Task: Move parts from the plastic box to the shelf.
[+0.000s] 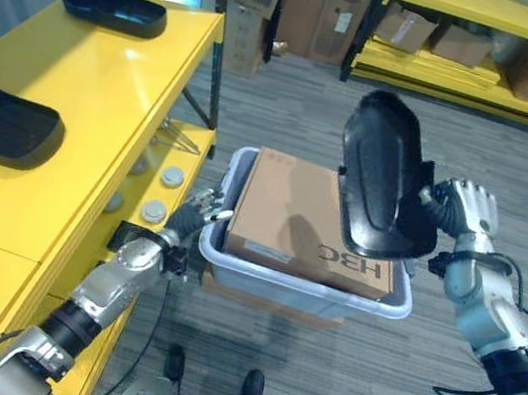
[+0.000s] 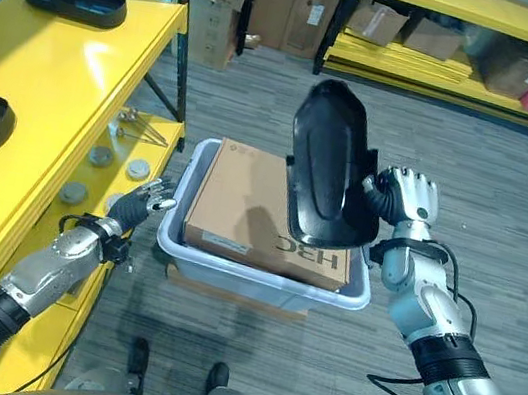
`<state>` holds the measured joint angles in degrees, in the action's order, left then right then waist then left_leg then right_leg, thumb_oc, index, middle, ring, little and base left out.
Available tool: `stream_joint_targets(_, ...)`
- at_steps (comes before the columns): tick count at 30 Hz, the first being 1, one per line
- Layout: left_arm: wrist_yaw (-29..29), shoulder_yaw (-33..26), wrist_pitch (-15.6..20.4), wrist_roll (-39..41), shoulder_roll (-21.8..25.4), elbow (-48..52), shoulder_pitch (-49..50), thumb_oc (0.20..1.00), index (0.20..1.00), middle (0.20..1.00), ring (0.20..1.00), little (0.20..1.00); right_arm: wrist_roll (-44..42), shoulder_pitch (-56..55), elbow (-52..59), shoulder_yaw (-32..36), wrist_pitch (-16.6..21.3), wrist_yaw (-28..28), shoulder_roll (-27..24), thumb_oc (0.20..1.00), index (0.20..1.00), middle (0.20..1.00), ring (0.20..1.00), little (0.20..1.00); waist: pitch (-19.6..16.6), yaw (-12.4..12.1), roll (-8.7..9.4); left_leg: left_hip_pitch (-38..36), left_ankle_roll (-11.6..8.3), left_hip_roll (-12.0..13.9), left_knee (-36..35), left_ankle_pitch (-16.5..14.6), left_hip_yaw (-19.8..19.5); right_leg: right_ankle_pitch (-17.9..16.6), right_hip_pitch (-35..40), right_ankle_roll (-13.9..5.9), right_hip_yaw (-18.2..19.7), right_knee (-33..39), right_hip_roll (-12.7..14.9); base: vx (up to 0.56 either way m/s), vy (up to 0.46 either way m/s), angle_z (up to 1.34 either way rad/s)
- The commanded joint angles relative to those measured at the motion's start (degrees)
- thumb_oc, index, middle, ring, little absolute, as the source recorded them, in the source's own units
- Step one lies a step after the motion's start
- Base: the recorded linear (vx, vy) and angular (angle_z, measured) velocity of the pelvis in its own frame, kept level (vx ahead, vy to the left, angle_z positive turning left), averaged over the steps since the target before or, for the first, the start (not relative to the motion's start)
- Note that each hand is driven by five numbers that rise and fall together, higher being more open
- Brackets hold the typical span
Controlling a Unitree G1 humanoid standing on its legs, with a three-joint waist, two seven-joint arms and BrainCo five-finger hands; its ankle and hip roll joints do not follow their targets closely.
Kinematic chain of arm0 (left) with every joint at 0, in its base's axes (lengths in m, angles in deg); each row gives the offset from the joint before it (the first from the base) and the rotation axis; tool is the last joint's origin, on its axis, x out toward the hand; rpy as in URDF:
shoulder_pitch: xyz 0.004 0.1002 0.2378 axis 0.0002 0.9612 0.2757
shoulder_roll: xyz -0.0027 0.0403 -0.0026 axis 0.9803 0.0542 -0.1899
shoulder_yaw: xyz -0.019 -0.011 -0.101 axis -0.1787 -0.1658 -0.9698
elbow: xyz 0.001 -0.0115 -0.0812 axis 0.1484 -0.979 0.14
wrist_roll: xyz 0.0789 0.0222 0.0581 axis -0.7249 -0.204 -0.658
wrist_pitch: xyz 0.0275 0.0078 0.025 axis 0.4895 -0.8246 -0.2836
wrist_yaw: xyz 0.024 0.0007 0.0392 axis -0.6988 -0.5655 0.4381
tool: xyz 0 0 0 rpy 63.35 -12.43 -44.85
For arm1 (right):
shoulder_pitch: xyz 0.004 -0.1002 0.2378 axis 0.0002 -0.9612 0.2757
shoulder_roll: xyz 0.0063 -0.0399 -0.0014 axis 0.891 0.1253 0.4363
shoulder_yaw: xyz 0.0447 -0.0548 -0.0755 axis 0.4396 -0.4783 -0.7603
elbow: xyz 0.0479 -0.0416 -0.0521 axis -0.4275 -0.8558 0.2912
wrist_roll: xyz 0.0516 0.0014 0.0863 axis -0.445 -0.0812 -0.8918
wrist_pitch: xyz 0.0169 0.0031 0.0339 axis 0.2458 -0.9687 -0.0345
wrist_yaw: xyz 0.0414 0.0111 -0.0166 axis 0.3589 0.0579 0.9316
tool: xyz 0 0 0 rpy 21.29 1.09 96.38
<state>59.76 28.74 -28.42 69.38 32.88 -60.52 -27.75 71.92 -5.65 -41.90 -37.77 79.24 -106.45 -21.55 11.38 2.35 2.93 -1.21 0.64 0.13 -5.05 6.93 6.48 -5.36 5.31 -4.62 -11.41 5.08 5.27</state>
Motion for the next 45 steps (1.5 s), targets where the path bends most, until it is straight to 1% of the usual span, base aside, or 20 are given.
stream_joint_targets(1,-1.31,1.9,0.27,3.01,-1.45,-0.26,-5.06,1.0,1.0,1.0,1.0,1.0,1.51,9.08,0.73,0.41,4.18,-4.38,-4.17,0.2,0.2,0.2,0.2,0.2,-3.19,-2.11,0.7,-5.59,-1.17,1.61,0.05,-9.2,1.06,4.45,1.85,-2.05,-1.1,-0.2,0.41,-0.02,-0.022,-0.04)
stream_joint_targets(2,-1.4,2.0,0.13,3.02,-1.58,-0.13,-5.35,1.0,1.0,1.0,1.0,1.0,1.39,9.27,0.98,0.35,4.32,-4.21,-4.18,0.2,0.2,0.2,0.2,0.2,-3.27,-2.03,0.69,-5.62,-1.16,1.6,0.05,-9.23,1.06,4.49,1.88,-2.05,-1.08,-0.19,0.38,0.0,0.0,0.0)
stream_joint_targets(4,-2.62,2.91,0.37,4.47,-2.8,-0.08,-7.4,1.0,1.0,1.0,1.0,1.0,1.24,11.13,1.74,-1.14,6.18,-3.51,-3.48,0.2,0.2,0.2,0.2,0.2,-3.8,-1.74,0.62,-5.81,-1.12,1.51,0.05,-9.49,0.99,4.76,2.13,-2.05,-0.93,-0.08,0.29,0.0,0.0,0.0)
stream_joint_targets(7,-3.31,3.16,0.29,5.3,-3.3,0.78,-8.41,1.0,1.0,1.0,1.0,1.0,1.24,11.77,1.85,-2.2,7.14,-3.17,-2.66,0.2,0.2,0.2,0.2,0.2,-4.04,-1.69,0.51,-5.89,-1.12,1.5,0.05,-9.55,0.91,4.91,2.25,-2.04,-0.91,-0.08,0.28,0.0,0.0,0.0)
stream_joint_targets(8,-3.61,3.54,0.27,5.88,-3.78,1.43,-9.4,1.0,1.0,1.0,1.0,1.0,1.19,12.51,1.21,-3.58,8.51,-3.79,-1.41,0.2,0.2,0.2,0.2,0.2,-4.18,-1.87,0.42,-5.93,-1.05,1.43,0.05,-9.55,0.65,5.02,2.37,-2.01,-1.02,-0.08,0.26,0.0,0.0,0.0)
stream_joint_targets(13,-4.17,4.33,-0.27,7.1,-4.43,2.9,-11.08,1.0,1.0,1.0,1.0,1.0,2.36,14.5,0.06,-6.63,10.01,-3.8,1.14,0.2,0.2,0.2,0.2,0.2,-4.33,-2.46,0.29,-5.87,-0.99,1.26,0.05,-9.57,0.03,5.2,2.58,-1.95,-1.44,-0.08,0.28,0.0,0.001,0.01)
stream_joint_targets(14,-4.66,4.49,-0.55,7.72,-4.4,3.47,-11.37,1.0,1.0,1.0,1.0,1.0,2.19,14.82,-0.26,-7.54,10.87,-4.34,1.75,0.2,0.2,0.2,0.2,0.2,-4.36,-2.68,0.28,-5.82,-0.94,1.19,0.05,-9.59,-0.19,5.25,2.61,-1.98,-1.67,-0.08,0.34,0.0,0.0,0.0)
stream_joint_targets(16,-4.69,4.49,-0.9,7.74,-4.36,3.79,-11.45,1.0,1.0,1.0,1.0,1.0,1.96,14.92,-0.26,-7.85,11.13,-4.42,1.91,0.2,0.2,0.2,0.2,0.2,-4.37,-2.78,0.28,-5.79,-0.92,1.16,0.05,-9.59,-0.26,5.27,2.62,-1.99,-1.76,-0.08,0.36,0.0,0.0,0.0)
stream_joint_targets(19,-3.15,4.93,-1.8,7.27,-4.1,4.39,-11.54,1.0,1.0,1.0,1.0,1.0,1.71,16.07,0.41,-9.38,12.54,-4.95,3.02,0.2,0.2,0.2,0.2,0.2,-4.3,-3.36,0.19,-5.74,-0.79,0.95,0.05,-9.6,-0.73,5.34,2.74,-2.01,-2.2,-0.08,0.45,0.0,0.0,0.0)
stream_joint_targets(24,-1.32,4.67,-2.47,6.05,-4.06,2.99,-10.99,1.0,1.0,1.0,1.0,1.0,1.76,16.72,2.13,-10.02,14.36,-5.57,4.02,0.2,0.2,0.2,0.2,0.2,-4.43,-3.81,0.16,-5.78,-0.63,0.74,0.05,-9.73,-0.98,5.44,2.81,-2.03,-2.41,-0.08,0.42,0.0,0.0,0.0)
stream_joint_targets(29,-0.3,3.39,-1.69,6.49,-4.45,0.06,-9.71,1.0,1.0,1.0,1.0,1.0,0.77,16.27,5.5,-9.76,15.85,-4.01,4.6,0.2,0.2,0.2,0.2,0.2,-4.58,-3.99,0.09,-5.86,-0.53,0.62,0.05,-9.85,-1.06,5.46,2.8,-2.08,-2.48,-0.08,0.4,0.0,0.0,0.0)
stream_joint_targets(32,-0.7,2.9,-1.01,7.29,-4.76,-0.32,-9.38,1.0,1.0,1.0,1.0,1.0,0.1,15.53,7.29,-10.02,17.1,-1.81,5.12,0.2,0.2,0.2,0.2,0.2,-4.54,-4.1,0.07,-5.74,-0.51,0.56,0.05,-9.86,-1.14,5.47,2.72,-2.16,-2.61,-0.08,0.47,0.0,0.0,0.0)
stream_joint_targets(37,-0.11,2.76,0.6,7.23,-5.75,0.06,-9.24,1.0,1.0,1.0,1.0,1.0,-0.51,12.82,9.11,-11.97,19.43,0.91,7.4,0.2,0.2,0.2,0.2,0.2,-4.31,-4.08,-0.07,-5.69,-0.44,0.51,0.05,-9.85,-1.19,5.43,2.65,-2.22,-2.72,-0.08,0.57,0.0,0.0,0.0)
stream_joint_targets(40,0.83,2.79,1.47,8.74,-6.4,0.82,-9.4,1.0,1.0,1.0,1.0,1.0,-1.27,10.55,9.56,-14.04,21.28,2.23,9.87,0.2,0.2,0.2,0.2,0.2,-4.08,-4.03,-0.22,-5.65,-0.37,0.5,0.05,-9.82,-1.18,5.37,2.58,-2.25,-2.74,-0.08,0.66,0.0,0.0,0.0)
stream_joint_targets(41,0.75,2.74,2.45,8.46,-6.5,0.72,-9.43,0.881,0.881,0.881,0.881,0.881,-1.54,9.94,9.75,-14.41,21.72,2.67,10.55,0.2,0.2,0.2,0.2,0.2,-3.98,-4.01,-0.25,-5.62,-0.35,0.5,0.05,-9.81,-1.17,5.35,2.56,-2.26,-2.75,-0.08,0.69,0.0,0.0,0.0)
stream_joint_targets(42,0.77,2.75,2.51,8.47,-6.51,0.72,-9.43,0.689,0.689,0.689,0.689,0.689,-1.55,9.83,9.77,-14.45,21.76,2.66,10.64,0.2,0.2,0.2,0.2,0.2,-3.98,-4.0,-0.24,-5.62,-0.34,0.49,0.05,-9.81,-1.17,5.35,2.56,-2.26,-2.74,-0.08,0.7,0.0,0.0,0.0)
stream_joint_targets(43,1.07,2.76,3.1,8.8,-6.67,0.93,-9.44,0.523,0.523,0.523,0.523,0.523,-1.81,9.03,9.97,-14.96,22.14,2.95,11.47,0.2,0.2,0.2,0.2,0.2,-3.87,-3.98,-0.29,-5.63,-0.32,0.47,0.05,-9.81,-1.18,5.31,2.55,-2.27,-2.7,-0.08,0.7,0.0,0.0,0.0)
stream_joint_targets(44,1.03,2.76,3.24,9.0,-6.7,0.97,-9.39,0.391,0.391,0.391,0.391,0.391,-1.92,8.77,10.04,-15.17,22.33,3.09,11.82,0.2,0.2,0.2,0.2,0.2,-3.84,-3.97,-0.29,-5.65,-0.33,0.47,0.05,-9.81,-1.18,5.3,2.57,-2.28,-2.69,-0.08,0.71,0.0,0.0,0.0)
stream_joint_targets(45,0.73,2.68,3.48,9.27,-7.02,1.23,-9.27,0.2,0.2,0.2,0.2,0.2,-1.47,7.69,10.43,-15.85,22.8,3.21,12.97,0.2,0.2,0.2,0.2,0.2,-3.69,-3.99,-0.38,-5.64,-0.29,0.44,0.05,-9.82,-1.2,5.3,2.55,-2.26,-2.67,-0.08,0.76,0.0,0.0,0.0)
